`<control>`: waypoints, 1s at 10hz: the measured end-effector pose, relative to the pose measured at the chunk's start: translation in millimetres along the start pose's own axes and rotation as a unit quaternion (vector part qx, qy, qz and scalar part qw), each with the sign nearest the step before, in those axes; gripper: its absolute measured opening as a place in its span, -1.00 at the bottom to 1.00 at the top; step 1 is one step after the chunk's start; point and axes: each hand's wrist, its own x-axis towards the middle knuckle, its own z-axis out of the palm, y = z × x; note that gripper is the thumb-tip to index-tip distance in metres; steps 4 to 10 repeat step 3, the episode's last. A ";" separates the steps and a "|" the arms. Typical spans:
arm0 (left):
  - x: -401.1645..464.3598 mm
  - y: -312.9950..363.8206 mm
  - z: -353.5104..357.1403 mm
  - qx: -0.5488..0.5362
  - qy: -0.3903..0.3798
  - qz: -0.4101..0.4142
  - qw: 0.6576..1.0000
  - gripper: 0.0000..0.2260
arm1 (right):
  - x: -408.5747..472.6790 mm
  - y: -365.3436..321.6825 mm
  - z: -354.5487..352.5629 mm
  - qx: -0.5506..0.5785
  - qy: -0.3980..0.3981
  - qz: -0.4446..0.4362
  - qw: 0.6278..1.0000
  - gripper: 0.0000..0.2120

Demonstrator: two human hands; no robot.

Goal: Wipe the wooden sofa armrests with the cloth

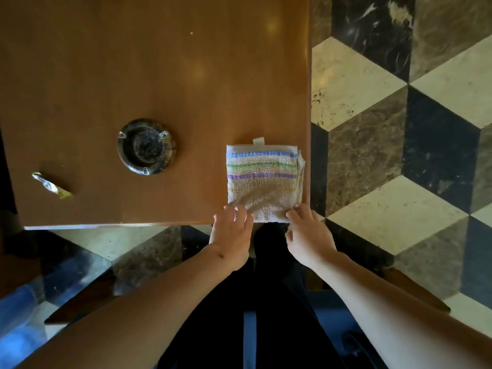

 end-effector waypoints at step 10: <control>-39.6 -38.5 -146.3 -0.133 0.116 -0.066 0.982 -0.41 | -8.2 -90.3 -158.1 0.040 0.004 -0.007 0.999 -0.38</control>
